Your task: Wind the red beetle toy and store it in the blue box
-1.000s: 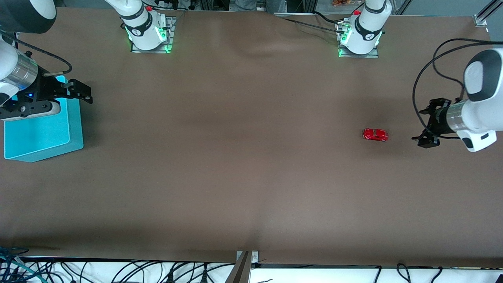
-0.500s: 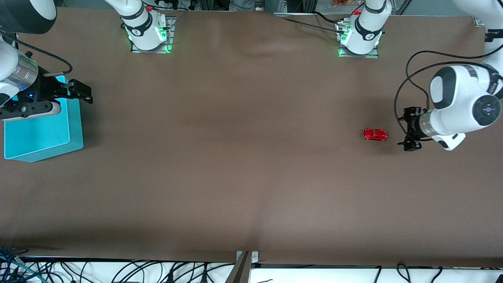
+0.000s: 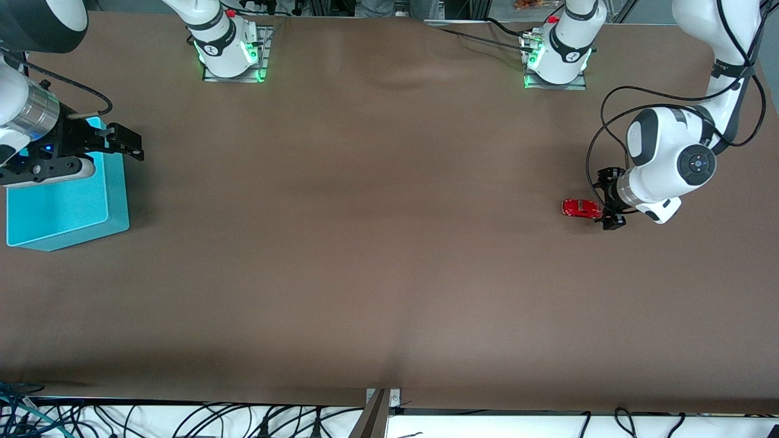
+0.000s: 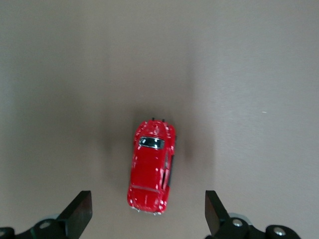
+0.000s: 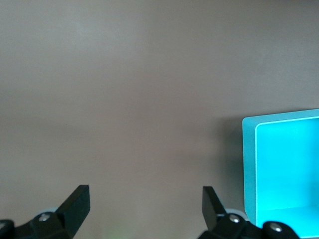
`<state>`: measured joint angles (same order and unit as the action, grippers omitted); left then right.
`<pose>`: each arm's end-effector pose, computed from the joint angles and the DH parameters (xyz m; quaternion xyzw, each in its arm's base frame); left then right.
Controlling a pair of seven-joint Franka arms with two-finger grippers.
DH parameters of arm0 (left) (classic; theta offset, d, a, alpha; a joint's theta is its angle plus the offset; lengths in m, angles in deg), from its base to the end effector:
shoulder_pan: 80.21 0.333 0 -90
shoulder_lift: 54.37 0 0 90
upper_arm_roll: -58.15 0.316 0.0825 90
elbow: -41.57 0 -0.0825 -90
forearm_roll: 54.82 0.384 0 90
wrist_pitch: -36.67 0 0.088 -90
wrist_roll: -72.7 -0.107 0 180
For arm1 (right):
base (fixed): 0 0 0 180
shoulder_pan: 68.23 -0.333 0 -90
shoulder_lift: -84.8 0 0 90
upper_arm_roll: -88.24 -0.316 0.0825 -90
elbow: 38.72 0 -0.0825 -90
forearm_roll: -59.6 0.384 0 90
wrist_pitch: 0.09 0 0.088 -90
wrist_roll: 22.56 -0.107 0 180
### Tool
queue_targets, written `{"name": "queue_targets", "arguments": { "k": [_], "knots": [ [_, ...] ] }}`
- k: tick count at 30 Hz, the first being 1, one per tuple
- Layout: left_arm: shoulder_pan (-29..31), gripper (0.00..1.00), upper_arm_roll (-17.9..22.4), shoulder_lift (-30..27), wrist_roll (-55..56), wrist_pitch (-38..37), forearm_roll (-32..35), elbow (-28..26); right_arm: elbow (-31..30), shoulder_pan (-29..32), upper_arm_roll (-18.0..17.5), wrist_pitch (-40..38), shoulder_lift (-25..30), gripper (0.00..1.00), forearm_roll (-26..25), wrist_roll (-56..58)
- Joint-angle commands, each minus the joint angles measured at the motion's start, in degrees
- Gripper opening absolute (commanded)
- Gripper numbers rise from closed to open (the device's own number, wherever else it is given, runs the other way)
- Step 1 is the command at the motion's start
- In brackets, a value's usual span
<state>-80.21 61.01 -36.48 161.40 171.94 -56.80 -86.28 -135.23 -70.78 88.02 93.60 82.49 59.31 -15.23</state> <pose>0.5264 0.0264 0.2164 -0.6853 -0.7226 0.0688 0.0596 0.5647 0.0268 0.5536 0.9951 0.0882 -0.0448 0.0007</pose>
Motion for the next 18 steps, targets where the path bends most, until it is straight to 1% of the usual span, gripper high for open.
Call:
{"name": "queue_targets", "arguments": {
  "k": [1,5,14,15,16,17,18],
  "knots": [
    [0.0,1.00,0.1,1.3,1.4,3.3,-0.3,-0.3,1.2,0.0,-0.2,-1.1,-0.3,1.00,-0.8,-0.4],
    [-0.3,1.00,0.1,2.8,2.4,5.2,-0.2,0.1,1.2,0.0,-0.2,-1.1,-0.3,1.00,-0.7,-0.4],
    [-0.6,0.99,0.1,4.3,2.4,5.6,-0.1,0.1,1.2,0.0,-0.2,-1.1,-0.3,1.00,-0.7,-0.3],
    [-0.7,0.94,0.1,4.4,2.4,5.6,-0.1,0.1,1.2,0.0,-0.2,-1.1,-0.3,1.00,-0.7,-0.3],
    [-0.8,0.85,0.0,4.4,2.4,5.6,-0.1,0.2,1.2,0.0,-0.2,-1.1,-0.3,1.00,-0.7,-0.3],
    [-0.8,0.72,0.0,4.4,2.4,5.6,-0.1,0.2,1.2,0.0,-0.2,-1.1,-0.3,1.00,-0.7,-0.3],
    [-0.8,0.55,0.0,4.4,2.4,5.6,-0.1,0.2,1.2,0.0,-0.2,-1.1,-0.3,1.00,-0.7,-0.3]
  ]
}}
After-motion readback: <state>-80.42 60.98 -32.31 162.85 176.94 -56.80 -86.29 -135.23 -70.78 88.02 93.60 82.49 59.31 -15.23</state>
